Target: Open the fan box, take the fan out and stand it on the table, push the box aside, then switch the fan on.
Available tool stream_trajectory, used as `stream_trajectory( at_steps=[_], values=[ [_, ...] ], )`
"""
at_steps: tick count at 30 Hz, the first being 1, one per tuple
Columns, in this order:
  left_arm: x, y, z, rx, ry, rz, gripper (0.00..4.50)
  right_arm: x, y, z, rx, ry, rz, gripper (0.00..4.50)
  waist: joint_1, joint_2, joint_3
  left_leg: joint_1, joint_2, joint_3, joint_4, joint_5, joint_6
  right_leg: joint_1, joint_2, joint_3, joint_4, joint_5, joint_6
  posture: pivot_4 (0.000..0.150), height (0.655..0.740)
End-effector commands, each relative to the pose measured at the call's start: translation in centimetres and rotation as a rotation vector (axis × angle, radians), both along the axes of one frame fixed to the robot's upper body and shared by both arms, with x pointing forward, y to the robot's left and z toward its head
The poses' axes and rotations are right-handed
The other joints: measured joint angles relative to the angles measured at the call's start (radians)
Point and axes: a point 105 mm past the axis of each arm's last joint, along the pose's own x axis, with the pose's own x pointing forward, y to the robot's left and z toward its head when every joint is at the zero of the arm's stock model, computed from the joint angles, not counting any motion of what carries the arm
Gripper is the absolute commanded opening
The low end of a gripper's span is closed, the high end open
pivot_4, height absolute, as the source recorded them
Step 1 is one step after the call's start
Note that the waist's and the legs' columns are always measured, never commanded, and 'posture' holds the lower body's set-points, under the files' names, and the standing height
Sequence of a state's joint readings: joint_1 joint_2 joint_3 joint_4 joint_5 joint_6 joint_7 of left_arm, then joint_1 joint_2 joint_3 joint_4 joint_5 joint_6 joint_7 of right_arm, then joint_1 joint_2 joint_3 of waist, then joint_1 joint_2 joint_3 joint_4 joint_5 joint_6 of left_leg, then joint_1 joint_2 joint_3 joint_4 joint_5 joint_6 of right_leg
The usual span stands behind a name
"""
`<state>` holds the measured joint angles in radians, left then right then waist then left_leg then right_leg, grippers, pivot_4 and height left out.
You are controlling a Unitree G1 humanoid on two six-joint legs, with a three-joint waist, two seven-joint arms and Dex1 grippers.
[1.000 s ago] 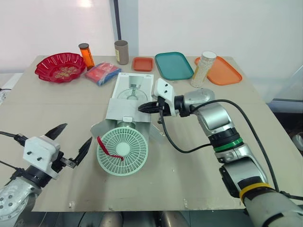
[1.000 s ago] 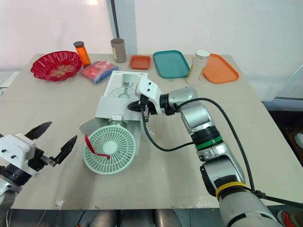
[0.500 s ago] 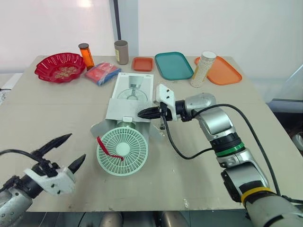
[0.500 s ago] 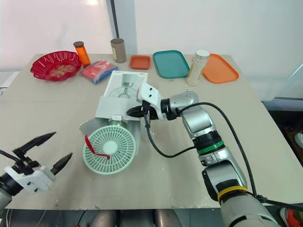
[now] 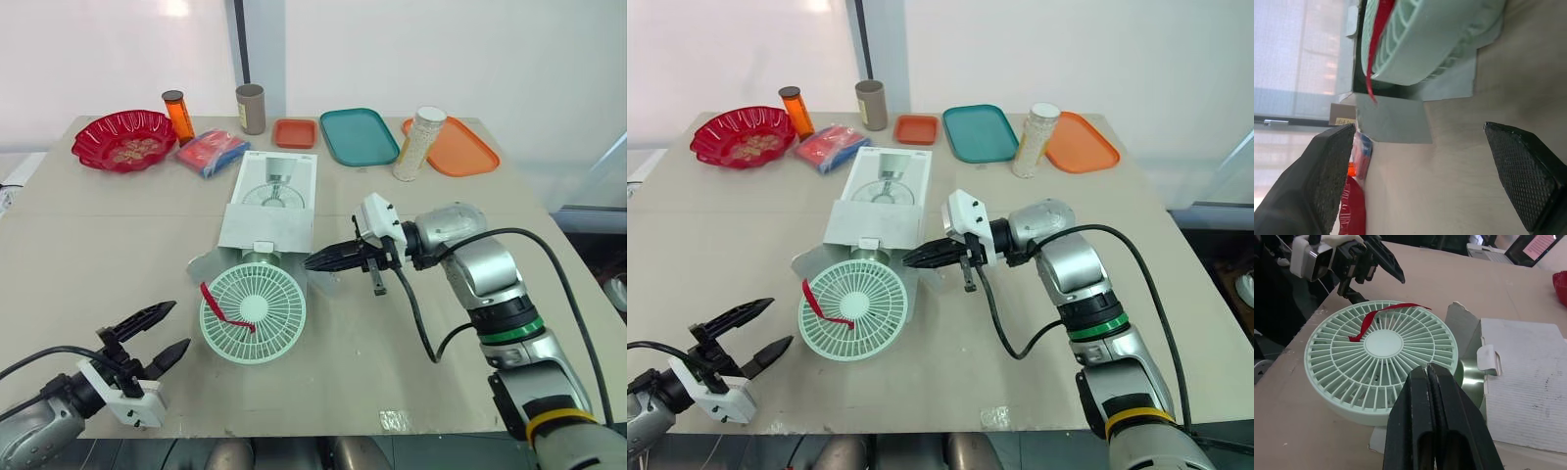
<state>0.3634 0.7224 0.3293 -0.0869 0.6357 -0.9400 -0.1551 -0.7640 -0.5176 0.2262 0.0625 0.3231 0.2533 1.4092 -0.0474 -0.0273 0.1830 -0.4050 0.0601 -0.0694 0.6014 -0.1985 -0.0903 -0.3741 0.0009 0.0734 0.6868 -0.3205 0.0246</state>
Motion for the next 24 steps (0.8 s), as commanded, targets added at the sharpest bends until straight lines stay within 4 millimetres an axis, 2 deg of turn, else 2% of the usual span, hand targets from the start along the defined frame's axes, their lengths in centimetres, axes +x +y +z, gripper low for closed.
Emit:
stream_trajectory(
  at_steps=[1, 4, 20, 24],
  values=[
    [0.2, 0.0, 0.6, 0.034, -0.066, -0.050, 4.47, -0.4, -0.2, 1.1, 0.036, -0.038, 0.010, 0.00, 0.001, 0.000, 0.000, 0.000, 0.000, 0.000, 0.000, 0.000, 0.000, 0.000, 0.000, 0.000, 0.000, 0.000, 0.000, 0.150, 0.7400],
    [0.6, 0.0, 1.4, 0.049, -0.111, -0.066, 4.47, -0.2, -0.2, 0.7, 0.024, -0.040, -0.008, 0.00, 0.001, 0.000, 0.000, 0.000, 0.000, 0.000, 0.001, 0.000, 0.000, 0.000, 0.000, 0.000, 0.001, 0.000, 0.001, 0.150, 0.7400],
    [2.0, -1.8, 1.7, 0.107, -0.159, -0.204, 4.47, 0.1, 0.1, 0.7, 0.034, -0.052, -0.050, 0.00, 0.001, 0.000, 0.000, 0.000, -0.001, 0.000, 0.001, 0.000, 0.000, 0.000, -0.001, -0.001, 0.003, 0.000, 0.000, 0.150, 0.7400],
    [2.7, -2.1, 1.7, 0.127, -0.174, -0.223, 4.47, -0.6, -0.2, 1.0, 0.052, -0.043, -0.022, 0.00, 0.001, 0.000, 0.000, 0.001, -0.001, 0.000, 0.001, 0.000, 0.000, 0.000, -0.001, -0.001, 0.004, 0.000, 0.000, 0.150, 0.7400]
  ],
)
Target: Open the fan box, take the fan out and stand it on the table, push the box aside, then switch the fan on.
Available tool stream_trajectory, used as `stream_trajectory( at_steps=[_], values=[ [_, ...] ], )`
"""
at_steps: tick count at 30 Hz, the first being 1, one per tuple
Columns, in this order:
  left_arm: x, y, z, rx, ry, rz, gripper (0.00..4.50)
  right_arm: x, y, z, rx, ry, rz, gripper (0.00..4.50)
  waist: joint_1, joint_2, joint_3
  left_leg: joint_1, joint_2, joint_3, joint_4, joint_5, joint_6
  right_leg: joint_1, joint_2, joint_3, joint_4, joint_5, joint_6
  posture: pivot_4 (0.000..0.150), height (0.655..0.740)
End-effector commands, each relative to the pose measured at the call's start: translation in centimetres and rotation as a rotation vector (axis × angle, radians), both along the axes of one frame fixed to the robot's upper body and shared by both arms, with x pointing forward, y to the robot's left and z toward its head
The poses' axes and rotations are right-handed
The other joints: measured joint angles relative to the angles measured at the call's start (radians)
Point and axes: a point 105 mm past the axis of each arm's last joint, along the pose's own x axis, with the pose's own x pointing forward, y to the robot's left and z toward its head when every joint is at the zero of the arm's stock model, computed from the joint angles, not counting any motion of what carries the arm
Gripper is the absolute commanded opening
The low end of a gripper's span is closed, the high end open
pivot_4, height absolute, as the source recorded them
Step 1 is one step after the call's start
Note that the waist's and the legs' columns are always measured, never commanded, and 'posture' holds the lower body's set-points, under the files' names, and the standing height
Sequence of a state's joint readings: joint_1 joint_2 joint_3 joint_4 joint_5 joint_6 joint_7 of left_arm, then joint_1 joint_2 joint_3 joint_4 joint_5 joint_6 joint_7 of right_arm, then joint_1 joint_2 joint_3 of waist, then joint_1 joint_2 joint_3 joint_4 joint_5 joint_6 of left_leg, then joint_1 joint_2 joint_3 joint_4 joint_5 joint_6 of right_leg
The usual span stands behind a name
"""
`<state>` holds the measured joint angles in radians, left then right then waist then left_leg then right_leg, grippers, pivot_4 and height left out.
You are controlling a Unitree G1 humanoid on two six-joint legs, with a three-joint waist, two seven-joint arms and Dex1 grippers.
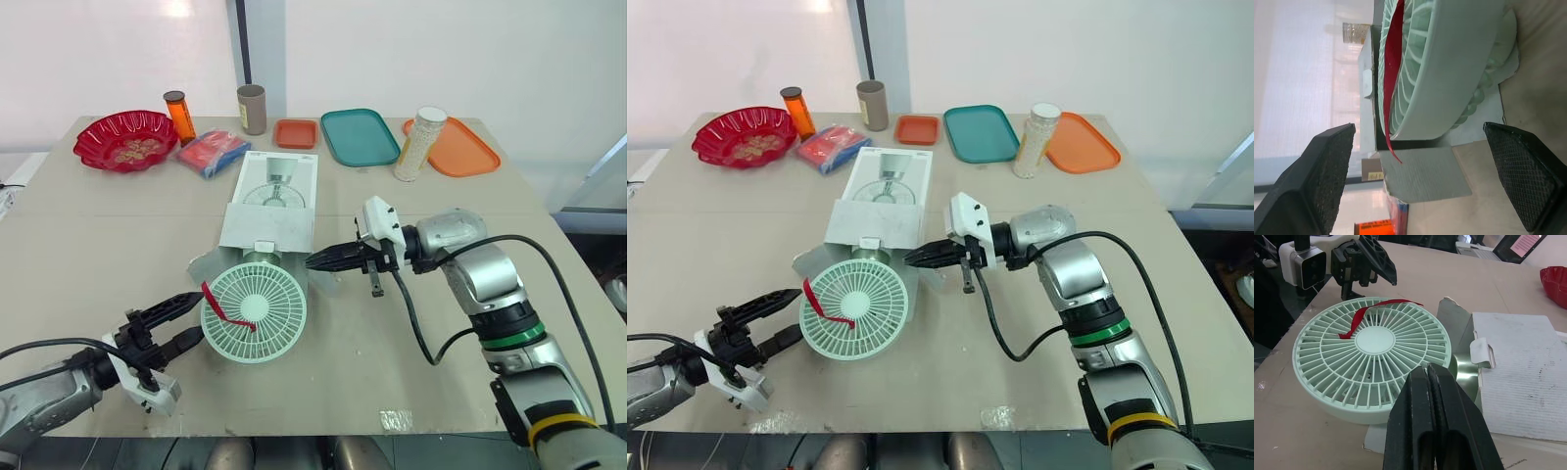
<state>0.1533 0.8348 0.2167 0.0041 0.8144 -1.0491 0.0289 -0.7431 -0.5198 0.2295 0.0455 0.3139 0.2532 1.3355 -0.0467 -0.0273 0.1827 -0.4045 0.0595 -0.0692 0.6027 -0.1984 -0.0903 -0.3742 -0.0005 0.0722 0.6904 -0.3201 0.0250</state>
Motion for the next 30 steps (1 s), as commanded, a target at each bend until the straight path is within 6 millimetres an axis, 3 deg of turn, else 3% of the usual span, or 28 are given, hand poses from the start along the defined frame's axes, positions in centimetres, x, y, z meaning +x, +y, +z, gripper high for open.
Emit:
stream_trajectory(
  at_steps=[1, 19, 22, 27, 30],
  values=[
    [0.6, -0.2, 0.2, 0.018, -0.023, -0.026, 4.47, -1.3, -0.3, 1.4, 0.039, -0.025, 0.054, 0.00, 0.001, 0.000, 0.000, 0.000, 0.000, 0.000, 0.000, 0.000, 0.000, 0.000, 0.000, 0.000, 0.000, 0.000, 0.000, 0.150, 0.7400],
    [1.8, -1.7, 0.0, 0.027, -0.073, -0.113, 4.47, -1.1, -0.4, 1.1, 0.021, -0.031, 0.023, 0.00, 0.001, 0.000, 0.000, 0.001, -0.001, 0.000, 0.001, 0.000, 0.000, 0.000, -0.001, 0.000, 0.003, 0.000, 0.000, 0.150, 0.7400],
    [1.8, -2.4, 0.1, 0.021, -0.094, -0.142, 3.85, -0.9, -0.3, 1.0, 0.020, -0.034, 0.014, 0.00, 0.001, 0.000, 0.000, 0.001, -0.001, 0.000, 0.002, 0.000, 0.000, 0.000, -0.001, 0.000, 0.004, 0.000, 0.000, 0.150, 0.7400],
    [2.0, -2.7, -0.4, 0.045, -0.082, -0.149, 2.10, -0.9, -0.3, 1.0, 0.022, -0.036, 0.012, 0.00, 0.001, 0.000, -0.001, 0.001, -0.002, 0.000, 0.002, 0.000, 0.000, 0.000, -0.001, 0.000, 0.006, -0.001, 0.001, 0.150, 0.7400],
    [2.1, -2.6, -0.3, 0.036, -0.092, -0.135, 2.10, -0.8, -0.3, 0.9, 0.022, -0.037, 0.010, 0.00, 0.001, 0.000, -0.001, 0.002, -0.002, 0.000, 0.003, 0.000, 0.000, 0.000, -0.002, 0.000, 0.007, -0.001, 0.001, 0.150, 0.7400]
  ],
)
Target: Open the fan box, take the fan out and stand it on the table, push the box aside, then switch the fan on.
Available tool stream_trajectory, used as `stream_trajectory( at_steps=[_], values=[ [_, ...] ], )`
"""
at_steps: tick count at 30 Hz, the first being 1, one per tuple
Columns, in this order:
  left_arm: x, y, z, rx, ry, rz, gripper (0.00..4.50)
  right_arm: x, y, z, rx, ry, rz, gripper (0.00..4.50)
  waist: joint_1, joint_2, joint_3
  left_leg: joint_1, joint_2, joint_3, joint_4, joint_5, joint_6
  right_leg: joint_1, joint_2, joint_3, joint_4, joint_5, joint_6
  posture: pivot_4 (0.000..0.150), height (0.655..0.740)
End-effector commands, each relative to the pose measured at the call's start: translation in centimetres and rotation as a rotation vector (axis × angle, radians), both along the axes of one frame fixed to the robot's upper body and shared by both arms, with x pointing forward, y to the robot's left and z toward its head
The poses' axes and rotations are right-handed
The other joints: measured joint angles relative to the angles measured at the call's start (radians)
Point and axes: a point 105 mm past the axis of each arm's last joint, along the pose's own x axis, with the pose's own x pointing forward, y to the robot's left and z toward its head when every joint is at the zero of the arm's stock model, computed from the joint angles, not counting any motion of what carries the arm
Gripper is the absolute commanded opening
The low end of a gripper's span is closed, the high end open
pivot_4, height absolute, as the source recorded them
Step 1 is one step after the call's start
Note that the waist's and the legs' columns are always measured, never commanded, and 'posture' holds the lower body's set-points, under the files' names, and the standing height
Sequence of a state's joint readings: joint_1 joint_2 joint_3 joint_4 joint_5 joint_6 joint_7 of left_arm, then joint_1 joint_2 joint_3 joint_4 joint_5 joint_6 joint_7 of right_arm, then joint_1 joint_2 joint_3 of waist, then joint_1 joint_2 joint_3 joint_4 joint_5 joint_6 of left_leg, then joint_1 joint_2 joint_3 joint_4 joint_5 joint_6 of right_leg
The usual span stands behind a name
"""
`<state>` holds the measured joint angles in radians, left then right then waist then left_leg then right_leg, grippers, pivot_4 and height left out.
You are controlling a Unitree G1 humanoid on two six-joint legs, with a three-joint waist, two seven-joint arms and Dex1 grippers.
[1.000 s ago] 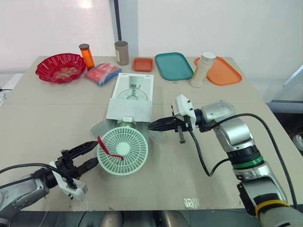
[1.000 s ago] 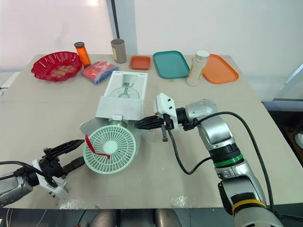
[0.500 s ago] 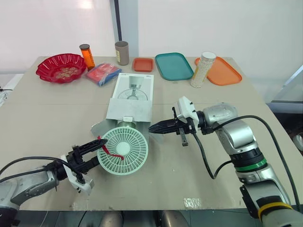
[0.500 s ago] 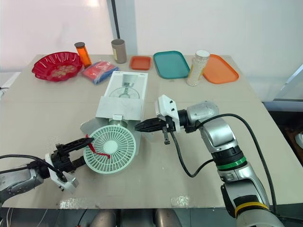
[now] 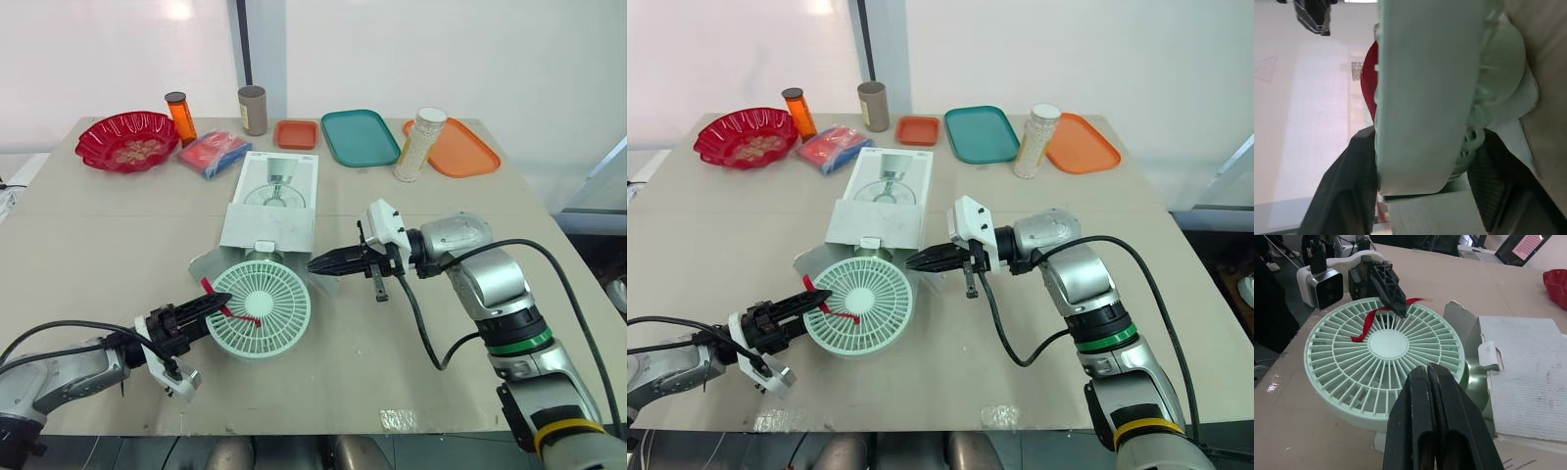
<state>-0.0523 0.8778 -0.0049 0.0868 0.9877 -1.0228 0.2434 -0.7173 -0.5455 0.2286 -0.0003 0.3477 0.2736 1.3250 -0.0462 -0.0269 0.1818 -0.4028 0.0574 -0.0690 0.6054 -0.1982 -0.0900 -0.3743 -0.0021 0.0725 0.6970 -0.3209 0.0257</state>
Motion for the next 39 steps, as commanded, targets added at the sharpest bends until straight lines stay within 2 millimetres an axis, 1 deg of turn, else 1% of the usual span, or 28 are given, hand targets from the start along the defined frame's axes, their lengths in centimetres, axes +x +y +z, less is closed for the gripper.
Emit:
stream_trajectory(
  at_steps=[1, 8, 12, 19, 22, 26, 28, 30, 33, 35, 39],
  values=[
    [-0.1, 0.1, -0.1, 0.008, -0.003, 0.002, 2.10, -0.2, 0.0, 0.9, 0.014, -0.048, 0.005, 0.00, 0.000, 0.000, 0.000, 0.000, 0.000, 0.000, 0.000, 0.000, 0.000, 0.000, 0.000, 0.000, 0.000, 0.000, 0.000, 0.150, 0.7400],
    [-0.4, 0.0, -0.2, 0.008, 0.008, -0.007, 2.10, -0.2, 0.2, 0.7, 0.011, -0.048, 0.005, 0.00, 0.000, 0.000, 0.000, 0.000, 0.000, 0.000, 0.001, 0.000, 0.000, 0.000, 0.000, 0.000, 0.001, 0.000, 0.000, 0.150, 0.7400],
    [-1.0, -0.6, 0.0, -0.022, 0.028, -0.017, 2.10, -0.1, 0.3, 0.5, 0.007, -0.050, 0.004, 0.00, 0.001, 0.000, 0.000, 0.000, 0.000, 0.000, 0.002, 0.000, 0.000, 0.000, 0.000, 0.000, 0.001, 0.000, 0.000, 0.150, 0.7400],
    [-2.9, -1.4, 0.0, -0.057, 0.085, -0.042, 2.10, 0.0, 0.5, 0.3, -0.002, -0.057, 0.006, 0.00, 0.001, 0.000, 0.000, 0.000, 0.000, 0.000, 0.002, 0.000, 0.000, 0.000, 0.000, 0.000, 0.002, 0.000, 0.000, 0.150, 0.7400],
    [-3.8, -1.2, 0.2, -0.075, 0.129, -0.006, 2.10, 0.0, 0.5, 0.3, -0.006, -0.061, 0.009, 0.00, 0.000, 0.000, 0.000, 0.000, 0.000, 0.000, 0.002, 0.000, 0.000, 0.000, 0.000, 0.000, 0.002, 0.000, 0.000, 0.150, 0.7400],
    [-5.3, -1.4, 0.7, -0.095, 0.169, -0.004, 2.10, 0.1, 0.4, 0.3, -0.008, -0.061, 0.007, 0.00, 0.000, 0.000, 0.000, 0.001, 0.001, 0.000, 0.002, 0.000, 0.000, 0.000, 0.000, 0.000, 0.002, -0.001, -0.001, 0.150, 0.7400],
    [-5.7, -1.5, 1.1, -0.110, 0.183, -0.002, 2.10, 0.3, 0.4, 0.3, -0.010, -0.063, 0.005, 0.00, 0.000, 0.000, 0.000, 0.001, 0.001, 0.000, 0.002, 0.000, 0.000, 0.001, 0.000, 0.000, 0.002, -0.001, -0.001, 0.150, 0.7400],
    [-5.9, -1.4, 1.5, -0.160, 0.229, 0.039, 2.10, 0.4, 0.3, 0.4, -0.011, -0.063, 0.005, 0.00, -0.001, 0.000, 0.000, 0.001, 0.000, 0.000, 0.002, 0.000, 0.000, 0.001, 0.000, 0.000, 0.002, -0.001, -0.001, 0.150, 0.7400],
    [-6.3, -1.4, 2.9, -0.228, 0.247, 0.069, 2.10, 0.6, 0.2, 0.5, -0.019, -0.072, 0.005, 0.00, -0.002, 0.000, 0.000, 0.001, 0.001, 0.000, 0.002, 0.000, 0.001, 0.001, 0.001, 0.000, 0.002, -0.001, -0.001, 0.150, 0.7400],
    [-6.6, -1.3, 3.6, -0.230, 0.250, 0.077, 2.10, 0.8, 0.1, 0.5, -0.021, -0.075, 0.004, 0.00, -0.002, 0.000, 0.000, 0.002, 0.001, 0.000, 0.002, 0.000, 0.001, 0.001, 0.001, 0.000, 0.002, -0.001, -0.001, 0.150, 0.7400],
    [-7.3, -0.4, 5.2, -0.224, 0.255, 0.116, 2.10, 1.1, 0.3, 0.5, -0.018, -0.076, 0.003, 0.00, -0.003, 0.000, 0.000, 0.002, 0.001, 0.000, 0.002, 0.000, 0.001, 0.001, 0.001, 0.000, 0.002, -0.001, -0.001, 0.150, 0.7400]
  ],
)
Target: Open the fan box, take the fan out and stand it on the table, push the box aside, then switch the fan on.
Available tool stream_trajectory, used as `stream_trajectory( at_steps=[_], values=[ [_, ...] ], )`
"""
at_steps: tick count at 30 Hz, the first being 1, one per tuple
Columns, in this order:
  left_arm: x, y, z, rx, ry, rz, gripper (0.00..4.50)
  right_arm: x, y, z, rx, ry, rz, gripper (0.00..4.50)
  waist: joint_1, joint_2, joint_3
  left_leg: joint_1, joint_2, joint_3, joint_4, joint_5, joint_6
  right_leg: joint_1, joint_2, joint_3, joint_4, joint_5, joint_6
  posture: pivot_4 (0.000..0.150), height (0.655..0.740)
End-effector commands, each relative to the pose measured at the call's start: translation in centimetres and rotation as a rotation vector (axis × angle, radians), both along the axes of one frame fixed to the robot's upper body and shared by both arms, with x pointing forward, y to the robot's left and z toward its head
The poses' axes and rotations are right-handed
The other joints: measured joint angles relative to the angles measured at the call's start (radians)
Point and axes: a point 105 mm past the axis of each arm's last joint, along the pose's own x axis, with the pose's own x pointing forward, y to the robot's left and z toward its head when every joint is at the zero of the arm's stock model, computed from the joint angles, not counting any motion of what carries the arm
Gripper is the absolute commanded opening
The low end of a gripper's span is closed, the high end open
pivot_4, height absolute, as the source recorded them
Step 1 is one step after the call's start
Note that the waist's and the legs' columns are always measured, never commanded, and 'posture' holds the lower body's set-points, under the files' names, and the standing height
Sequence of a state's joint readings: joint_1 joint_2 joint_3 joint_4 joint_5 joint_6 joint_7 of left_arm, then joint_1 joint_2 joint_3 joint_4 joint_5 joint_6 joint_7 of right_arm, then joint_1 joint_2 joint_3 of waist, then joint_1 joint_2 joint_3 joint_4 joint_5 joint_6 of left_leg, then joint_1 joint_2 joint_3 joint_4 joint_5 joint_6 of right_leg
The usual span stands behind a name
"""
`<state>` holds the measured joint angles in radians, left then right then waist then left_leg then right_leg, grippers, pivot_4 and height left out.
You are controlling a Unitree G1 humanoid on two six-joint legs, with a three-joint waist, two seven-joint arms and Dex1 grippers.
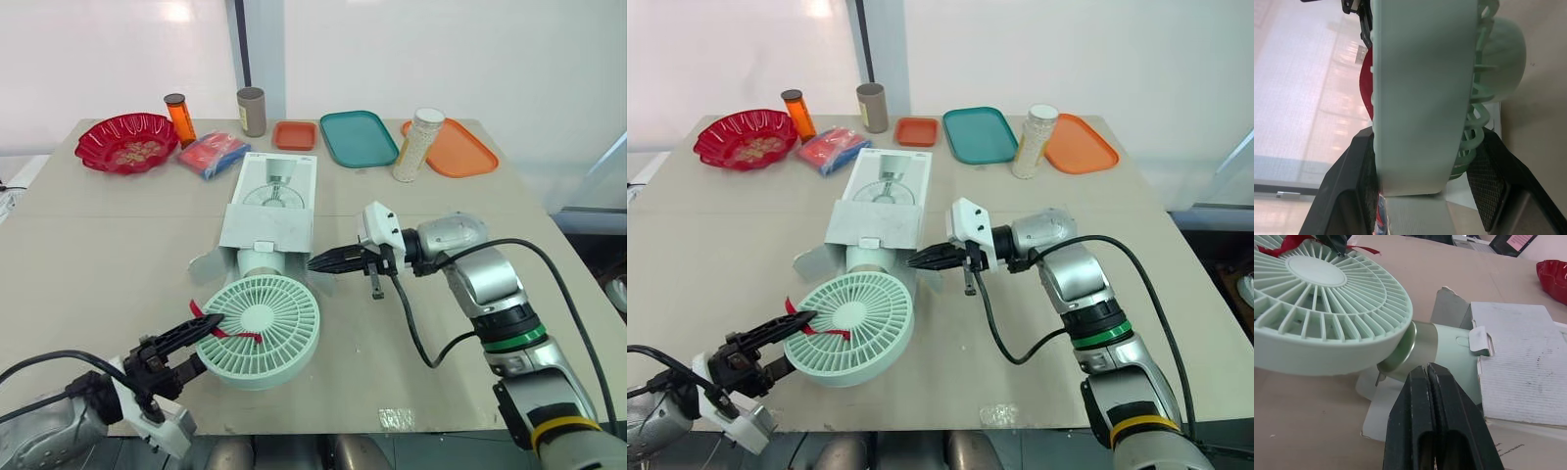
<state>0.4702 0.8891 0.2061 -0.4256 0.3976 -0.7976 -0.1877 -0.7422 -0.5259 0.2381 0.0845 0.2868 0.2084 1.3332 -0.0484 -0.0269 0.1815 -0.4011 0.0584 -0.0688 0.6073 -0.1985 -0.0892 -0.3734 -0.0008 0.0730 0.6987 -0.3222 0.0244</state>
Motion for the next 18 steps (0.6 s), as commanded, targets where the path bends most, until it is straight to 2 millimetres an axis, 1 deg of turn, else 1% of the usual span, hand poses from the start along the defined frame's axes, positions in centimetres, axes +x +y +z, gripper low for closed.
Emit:
stream_trajectory(
  at_steps=[1, 5, 7, 9, 10, 11, 13, 16, 18],
  values=[
    [-0.6, 0.7, 2.7, -0.025, -0.018, 0.032, 2.10, 0.0, 0.4, 1.2, 0.012, -0.050, 0.030, 0.00, 0.000, 0.000, 0.000, 0.000, 0.000, 0.000, 0.000, 0.000, 0.000, 0.000, 0.000, 0.000, 0.000, 0.000, 0.000, 0.150, 0.7400],
    [-1.3, 0.8, 4.5, -0.120, 0.038, 0.088, 2.10, 0.2, 0.4, 1.4, 0.013, -0.054, 0.037, 0.00, 0.001, 0.000, 0.000, 0.000, 0.000, 0.000, 0.000, 0.000, 0.000, 0.000, 0.000, 0.000, 0.000, 0.000, 0.000, 0.150, 0.7400],
    [-1.5, 0.5, 4.9, -0.137, 0.064, 0.097, 2.10, 0.3, 0.4, 1.4, 0.012, -0.056, 0.037, 0.00, 0.001, 0.000, 0.000, 0.000, 0.000, 0.000, 0.000, 0.000, 0.000, 0.000, 0.000, 0.000, 0.000, 0.000, 0.000, 0.150, 0.7400],
    [-1.4, 0.4, 6.2, -0.262, 0.107, 0.137, 2.10, 0.4, 0.5, 1.3, 0.011, -0.056, 0.039, 0.00, 0.000, 0.000, 0.000, 0.000, 0.000, 0.000, 0.000, 0.000, 0.000, 0.000, 0.000, 0.000, 0.000, -0.001, 0.001, 0.150, 0.7400],
    [-1.5, 0.3, 6.6, -0.299, 0.138, 0.146, 2.10, 0.4, 0.5, 1.2, 0.010, -0.056, 0.043, 0.00, 0.000, 0.000, 0.000, 0.000, 0.000, 0.000, 0.000, 0.000, 0.000, 0.000, 0.000, 0.000, 0.000, -0.001, 0.001, 0.150, 0.7400],
    [-1.5, 0.3, 6.9, -0.297, 0.145, 0.151, 2.10, 0.4, 0.6, 1.2, 0.011, -0.055, 0.048, 0.00, 0.000, 0.000, 0.000, 0.000, 0.000, 0.000, 0.000, 0.000, 0.000, 0.000, 0.000, 0.000, 0.000, -0.001, 0.001, 0.150, 0.7400],
    [-1.5, 0.6, 7.1, -0.298, 0.163, 0.167, 2.10, 0.4, 0.8, 1.2, 0.012, -0.055, 0.055, 0.00, 0.000, 0.000, 0.000, 0.000, 0.000, 0.000, 0.000, 0.000, 0.000, 0.000, 0.001, 0.000, 0.000, -0.001, 0.001, 0.150, 0.7400],
    [-1.2, 1.9, 8.1, -0.390, 0.201, 0.235, 2.10, 0.4, 1.1, 1.2, 0.012, -0.056, 0.059, 0.00, -0.001, 0.000, 0.000, 0.000, 0.000, 0.000, 0.000, 0.000, 0.000, 0.000, 0.001, 0.000, 0.000, -0.001, 0.001, 0.150, 0.7400],
    [-1.2, 2.3, 8.8, -0.437, 0.224, 0.251, 2.10, 0.4, 1.1, 1.2, 0.013, -0.054, 0.065, 0.00, -0.002, 0.000, 0.000, 0.000, 0.001, 0.000, 0.000, 0.000, 0.000, 0.000, 0.002, 0.001, 0.000, -0.001, 0.000, 0.150, 0.7400]
  ],
)
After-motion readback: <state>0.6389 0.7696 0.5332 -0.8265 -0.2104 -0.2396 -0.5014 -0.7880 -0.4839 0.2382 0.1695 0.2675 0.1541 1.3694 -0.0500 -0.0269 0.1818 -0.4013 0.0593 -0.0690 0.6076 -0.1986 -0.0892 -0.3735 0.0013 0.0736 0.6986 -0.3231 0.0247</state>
